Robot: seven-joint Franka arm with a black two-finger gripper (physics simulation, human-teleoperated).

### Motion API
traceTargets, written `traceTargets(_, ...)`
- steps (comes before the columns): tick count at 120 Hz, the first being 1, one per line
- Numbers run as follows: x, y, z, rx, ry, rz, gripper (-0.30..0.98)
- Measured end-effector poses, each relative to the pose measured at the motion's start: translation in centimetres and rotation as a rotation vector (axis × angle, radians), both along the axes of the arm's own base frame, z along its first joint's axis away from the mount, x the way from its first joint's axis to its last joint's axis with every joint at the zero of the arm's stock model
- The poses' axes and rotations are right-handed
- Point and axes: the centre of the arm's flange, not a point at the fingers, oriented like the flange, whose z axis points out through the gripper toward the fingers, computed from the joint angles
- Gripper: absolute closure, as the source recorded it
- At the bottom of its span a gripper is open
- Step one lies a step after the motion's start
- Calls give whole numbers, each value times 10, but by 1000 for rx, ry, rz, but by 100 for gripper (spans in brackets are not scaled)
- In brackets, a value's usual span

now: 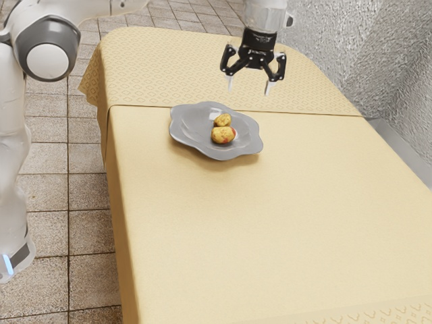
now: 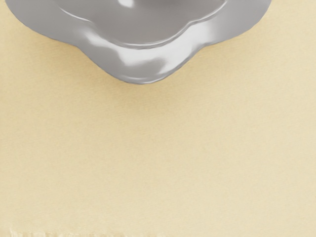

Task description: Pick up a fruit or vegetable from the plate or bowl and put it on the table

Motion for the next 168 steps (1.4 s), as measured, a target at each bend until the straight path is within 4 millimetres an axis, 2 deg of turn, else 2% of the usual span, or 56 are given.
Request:
traceTargets(27, 2, -2, -5, -9, 65, 317, 0)
traceTargets(60, 2, 1, -7, -35, 111, 550, 0)
traceTargets(67, 5, 2, -14, -38, 126, 539, 0)
traceTargets(82, 25, 2, -51, 2, 149, 344, 0)
traceTargets(91, 13, 7, -80, 19, 173, 226, 0)
traceTargets(101, -18, 30, -100, 36, 152, 133, 0)
traceTargets(115, -31, 76, -109, 61, 91, 54, 0)
traceTargets(129, -40, 152, -128, 73, 82, 64, 0)
traceTargets(141, -56, 218, -141, 82, 83, 94, 0)
traceTargets(152, -74, 266, -144, 92, 77, 110, 0)
traceTargets(156, -76, 273, -146, 95, 75, 97, 0)
traceTargets(160, -75, 273, -146, 99, 71, 63, 0)
traceTargets(164, -68, 262, -145, 103, 61, 4, 0)
traceTargets(168, -58, 243, -139, 108, 41, -77, 0)
